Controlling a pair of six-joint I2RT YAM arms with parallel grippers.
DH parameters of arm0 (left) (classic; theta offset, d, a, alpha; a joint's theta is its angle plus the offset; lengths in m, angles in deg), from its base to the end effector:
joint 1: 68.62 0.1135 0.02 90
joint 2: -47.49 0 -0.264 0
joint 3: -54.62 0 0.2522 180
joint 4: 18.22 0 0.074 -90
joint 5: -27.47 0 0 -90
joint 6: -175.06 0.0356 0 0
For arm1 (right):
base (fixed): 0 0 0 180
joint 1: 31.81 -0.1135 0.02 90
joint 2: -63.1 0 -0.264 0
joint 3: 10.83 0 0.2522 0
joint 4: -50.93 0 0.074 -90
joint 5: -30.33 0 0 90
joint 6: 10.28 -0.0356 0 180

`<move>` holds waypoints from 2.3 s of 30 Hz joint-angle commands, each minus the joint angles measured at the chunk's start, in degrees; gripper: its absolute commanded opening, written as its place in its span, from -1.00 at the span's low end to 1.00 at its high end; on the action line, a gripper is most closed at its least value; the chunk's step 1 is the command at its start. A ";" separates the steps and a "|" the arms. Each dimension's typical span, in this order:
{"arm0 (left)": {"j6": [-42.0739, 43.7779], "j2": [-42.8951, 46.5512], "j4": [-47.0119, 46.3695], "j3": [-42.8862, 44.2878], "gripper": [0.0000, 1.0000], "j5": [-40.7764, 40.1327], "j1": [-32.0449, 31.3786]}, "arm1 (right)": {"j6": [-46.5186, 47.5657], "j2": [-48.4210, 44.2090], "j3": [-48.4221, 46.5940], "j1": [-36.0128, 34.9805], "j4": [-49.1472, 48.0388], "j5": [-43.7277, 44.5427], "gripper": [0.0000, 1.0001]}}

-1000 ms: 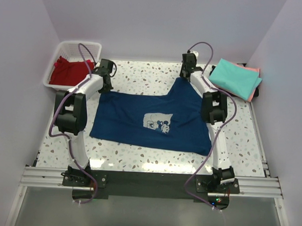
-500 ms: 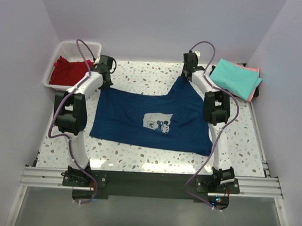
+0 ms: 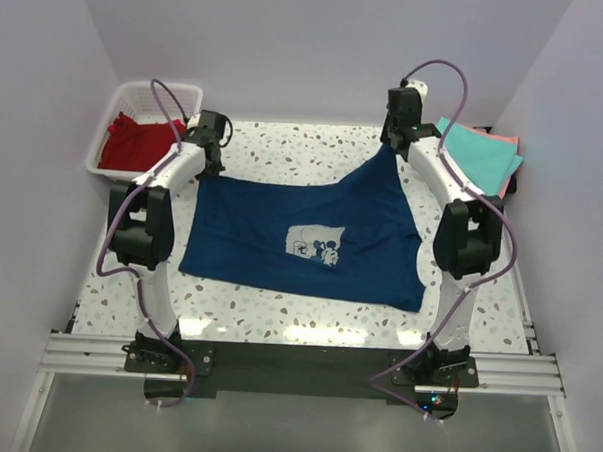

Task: Fold and stack the t-shirts
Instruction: Fold the tshirt

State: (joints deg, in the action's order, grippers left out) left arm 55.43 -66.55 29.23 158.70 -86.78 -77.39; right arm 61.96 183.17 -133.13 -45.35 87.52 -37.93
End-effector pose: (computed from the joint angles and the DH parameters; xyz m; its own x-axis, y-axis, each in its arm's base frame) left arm 0.4305 -0.0516 0.2213 -0.6844 -0.3505 -0.6393 -0.4809 0.8761 0.0345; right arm 0.4821 0.1025 0.2914 -0.4982 0.1715 -0.8499 0.2434 0.9685 0.0527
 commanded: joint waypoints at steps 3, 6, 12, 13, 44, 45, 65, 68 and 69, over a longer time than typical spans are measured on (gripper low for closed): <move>-2.89 -0.31 1.73 2.22 -1.00 -2.29 -0.19 | -0.96 -11.15 9.29 0.09 1.95 -0.28 -1.00; -3.68 0.48 2.87 1.61 -1.00 -3.08 -0.19 | -1.58 -14.33 13.77 0.01 3.10 -1.17 -1.00; -5.35 3.03 3.13 -1.55 -1.00 -4.40 -0.19 | -2.72 -23.29 23.00 0.09 5.29 -2.58 -1.00; -5.44 3.21 3.31 -1.82 -1.00 -4.32 -0.19 | -3.24 -25.39 25.01 0.09 5.82 -2.58 -1.00; -8.87 14.63 7.09 -17.64 -1.00 -3.17 -0.28 | -11.16 -44.92 48.24 -0.17 19.27 -8.73 -1.00; -8.96 14.81 7.70 -17.73 -1.00 -3.26 -0.19 | -11.59 -45.01 48.59 -0.26 19.88 -8.64 -1.00; -17.22 16.04 16.93 -24.06 -0.45 -0.97 -0.19 | -16.17 -42.91 50.61 -0.70 30.25 -11.28 -0.55; -18.36 16.57 19.12 -23.00 -0.46 -2.20 -0.19 | -16.34 -42.55 50.35 -0.70 31.57 -11.01 -0.54; -18.54 16.92 20.00 -23.00 -0.46 -2.81 -0.19 | -16.34 -42.73 50.26 -0.87 31.57 -11.28 -0.54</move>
State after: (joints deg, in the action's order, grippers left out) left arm 40.04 -53.24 45.98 134.51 -87.29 -77.44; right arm 46.88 140.15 -82.90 -45.74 116.26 -48.75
